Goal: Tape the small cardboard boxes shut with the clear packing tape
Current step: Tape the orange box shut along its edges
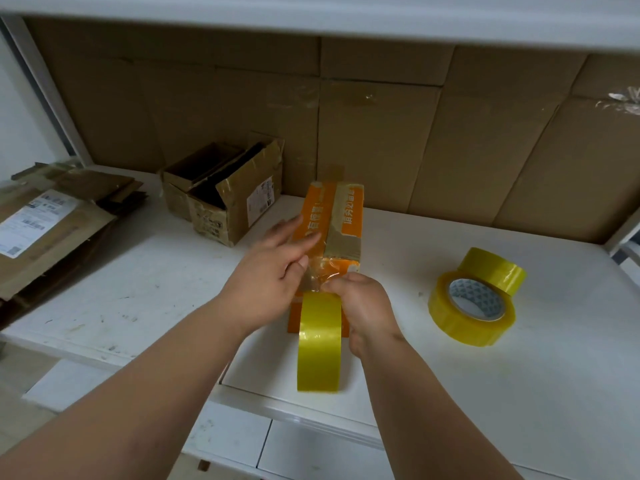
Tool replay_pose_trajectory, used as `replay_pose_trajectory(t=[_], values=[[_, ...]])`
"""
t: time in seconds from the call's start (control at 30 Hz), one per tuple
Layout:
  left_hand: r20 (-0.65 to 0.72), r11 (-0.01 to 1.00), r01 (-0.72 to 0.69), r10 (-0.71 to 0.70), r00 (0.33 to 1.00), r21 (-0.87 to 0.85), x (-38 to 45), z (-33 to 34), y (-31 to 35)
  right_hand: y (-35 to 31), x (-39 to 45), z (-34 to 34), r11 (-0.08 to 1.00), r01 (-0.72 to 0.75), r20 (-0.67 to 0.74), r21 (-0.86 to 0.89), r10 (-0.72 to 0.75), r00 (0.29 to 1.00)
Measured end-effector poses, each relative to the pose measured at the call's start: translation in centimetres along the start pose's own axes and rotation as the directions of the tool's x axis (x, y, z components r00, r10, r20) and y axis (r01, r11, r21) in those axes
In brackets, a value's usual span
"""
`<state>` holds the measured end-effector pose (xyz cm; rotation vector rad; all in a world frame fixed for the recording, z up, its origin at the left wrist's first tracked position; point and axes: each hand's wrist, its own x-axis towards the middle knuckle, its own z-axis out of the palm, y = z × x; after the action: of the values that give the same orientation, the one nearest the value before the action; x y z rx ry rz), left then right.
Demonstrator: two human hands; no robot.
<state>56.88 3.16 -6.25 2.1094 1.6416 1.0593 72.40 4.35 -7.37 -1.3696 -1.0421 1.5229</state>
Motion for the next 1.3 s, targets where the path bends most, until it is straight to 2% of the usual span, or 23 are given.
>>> replay_pose_trajectory(t=[0.1,0.23,0.37,0.47,0.57,0.63,0.73,0.83,0.93,1.0,1.1,1.17,1.23,1.3], values=[[0.097,0.995,0.009,-0.019,0.995,0.104,2.1,0.8,-1.3,0.2,-0.3,0.0,1.000,0.019,0.005,0.003,-0.019,1.000],[0.037,0.992,0.024,-0.029,0.999,0.120,2.4,1.7,-2.2,0.7,-0.4,-0.1,0.999,0.043,-0.002,-0.011,-0.043,0.999],[-0.017,0.955,-0.010,0.016,1.000,0.296,1.2,2.1,-2.8,1.0,-0.8,-0.4,0.997,0.074,-0.008,-0.004,-0.074,0.997],[-0.069,0.956,0.016,0.005,0.998,0.294,1.1,1.8,-3.2,1.2,-1.1,-0.8,0.994,0.100,0.022,0.046,-0.101,0.995],[0.034,0.968,-0.057,0.051,0.998,0.243,1.6,1.5,-2.5,1.1,-1.1,-1.3,0.987,0.112,0.038,0.113,-0.117,0.992],[0.057,0.964,-0.053,0.040,0.998,0.262,2.0,1.5,-1.8,1.0,-1.1,-1.5,0.981,0.121,0.046,0.153,-0.129,0.991],[-0.004,0.944,-0.005,0.007,1.000,0.329,2.7,1.7,-1.6,0.9,-1.3,-2.0,0.964,0.130,0.091,0.230,-0.154,0.984],[-0.021,0.908,-0.094,0.113,0.993,0.407,2.8,2.4,-1.2,0.8,-1.5,-2.6,0.957,0.134,0.124,0.256,-0.171,0.977],[0.001,0.895,-0.132,0.146,0.989,0.425,2.7,2.7,-1.5,0.7,-1.5,-2.9,0.962,0.152,0.124,0.228,-0.183,0.975],[0.040,0.927,-0.075,0.065,0.997,0.366,2.9,2.1,-1.5,0.7,-1.4,-3.1,0.966,0.169,0.128,0.198,-0.196,0.972],[0.026,0.974,0.101,-0.109,0.994,0.203,2.7,0.6,-0.4,0.7,-1.2,-3.1,0.969,0.198,0.142,0.148,-0.219,0.965],[0.040,0.996,0.072,-0.074,0.996,0.055,2.0,-0.1,0.8,0.4,-1.3,-2.9,0.966,0.217,0.159,0.141,-0.239,0.958],[0.159,0.994,0.065,-0.052,0.986,-0.082,1.3,-0.7,2.1,0.2,-1.4,-2.8,0.962,0.241,0.182,0.127,-0.262,0.948],[0.257,0.992,0.104,-0.082,0.963,-0.075,0.9,-0.9,3.0,0.2,-1.2,-2.9,0.959,0.262,0.186,0.104,-0.278,0.942]])
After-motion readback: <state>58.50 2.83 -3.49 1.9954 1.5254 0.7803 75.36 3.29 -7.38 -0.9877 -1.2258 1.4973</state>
